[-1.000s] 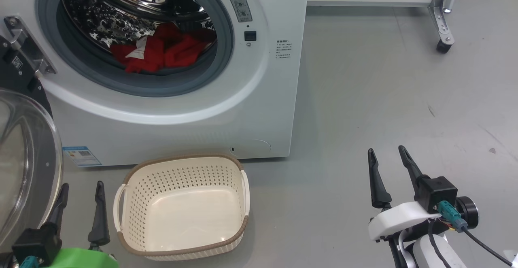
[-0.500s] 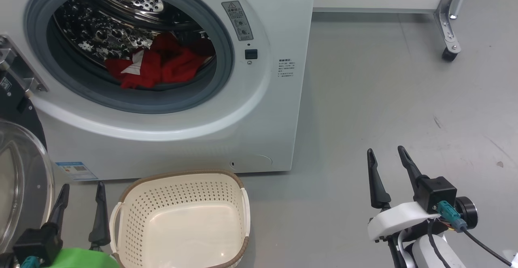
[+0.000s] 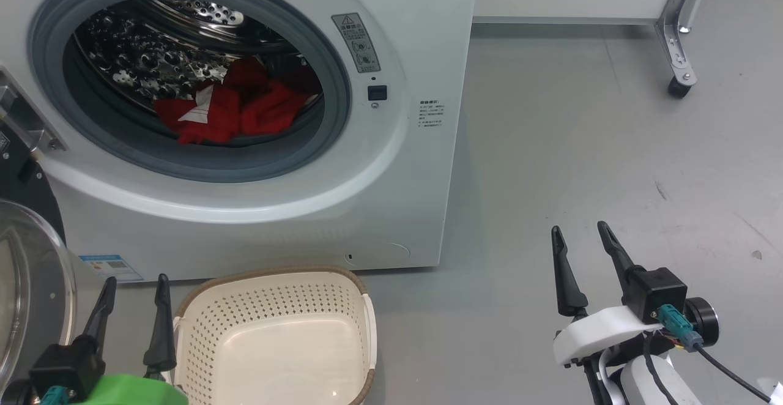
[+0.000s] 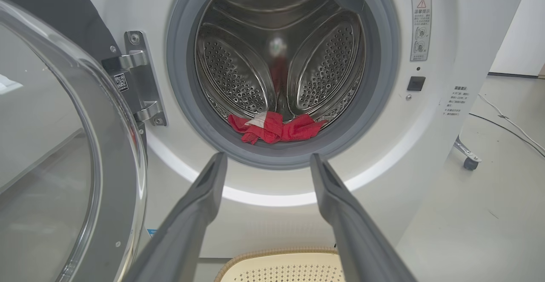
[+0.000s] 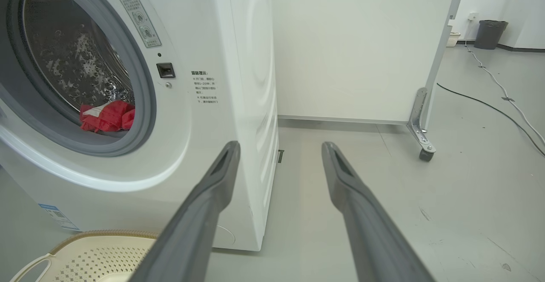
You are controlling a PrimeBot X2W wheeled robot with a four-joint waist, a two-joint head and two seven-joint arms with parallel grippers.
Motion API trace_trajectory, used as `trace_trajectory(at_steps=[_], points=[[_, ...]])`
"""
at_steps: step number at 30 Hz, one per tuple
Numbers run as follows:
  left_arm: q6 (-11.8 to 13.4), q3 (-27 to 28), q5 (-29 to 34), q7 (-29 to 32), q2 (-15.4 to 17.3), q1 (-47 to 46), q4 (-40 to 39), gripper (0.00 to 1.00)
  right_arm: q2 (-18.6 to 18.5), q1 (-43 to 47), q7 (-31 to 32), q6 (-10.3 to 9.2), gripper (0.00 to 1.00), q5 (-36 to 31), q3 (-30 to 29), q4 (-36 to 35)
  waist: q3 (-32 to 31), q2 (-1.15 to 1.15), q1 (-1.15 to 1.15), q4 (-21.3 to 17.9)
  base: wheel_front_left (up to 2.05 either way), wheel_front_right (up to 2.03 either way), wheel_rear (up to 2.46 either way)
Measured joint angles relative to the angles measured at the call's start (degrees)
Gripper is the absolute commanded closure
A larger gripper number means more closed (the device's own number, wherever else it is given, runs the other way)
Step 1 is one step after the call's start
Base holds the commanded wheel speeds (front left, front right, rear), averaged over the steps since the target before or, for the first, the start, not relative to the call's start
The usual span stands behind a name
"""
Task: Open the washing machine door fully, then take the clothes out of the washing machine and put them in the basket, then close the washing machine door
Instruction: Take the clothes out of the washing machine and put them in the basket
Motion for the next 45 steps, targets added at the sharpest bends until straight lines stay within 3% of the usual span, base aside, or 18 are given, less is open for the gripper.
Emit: trace_trajectory(at_steps=[15,29,45], points=[[0.0,-2.0,-0.7,0.0,0.0,0.1,0.2,0.00,0.0,0.1,0.0,-0.01,0.00,0.0,0.5,0.5,0.8,0.00,0.00,-0.3,0.00,0.00,0.00],[0.0,-8.6,-4.1,0.0,0.3,-0.4,5.0,0.00,0.0,0.5,0.0,-0.58,0.00,0.0,3.2,1.4,8.0,0.00,0.00,-1.0,0.00,0.00,0.00],[0.0,-10.2,-6.2,1.2,7.4,-24.4,5.1,0.00,-0.1,-6.9,0.0,-1.53,0.00,1.4,7.9,-1.6,20.0,0.00,0.00,-3.8,0.00,0.00,0.00]])
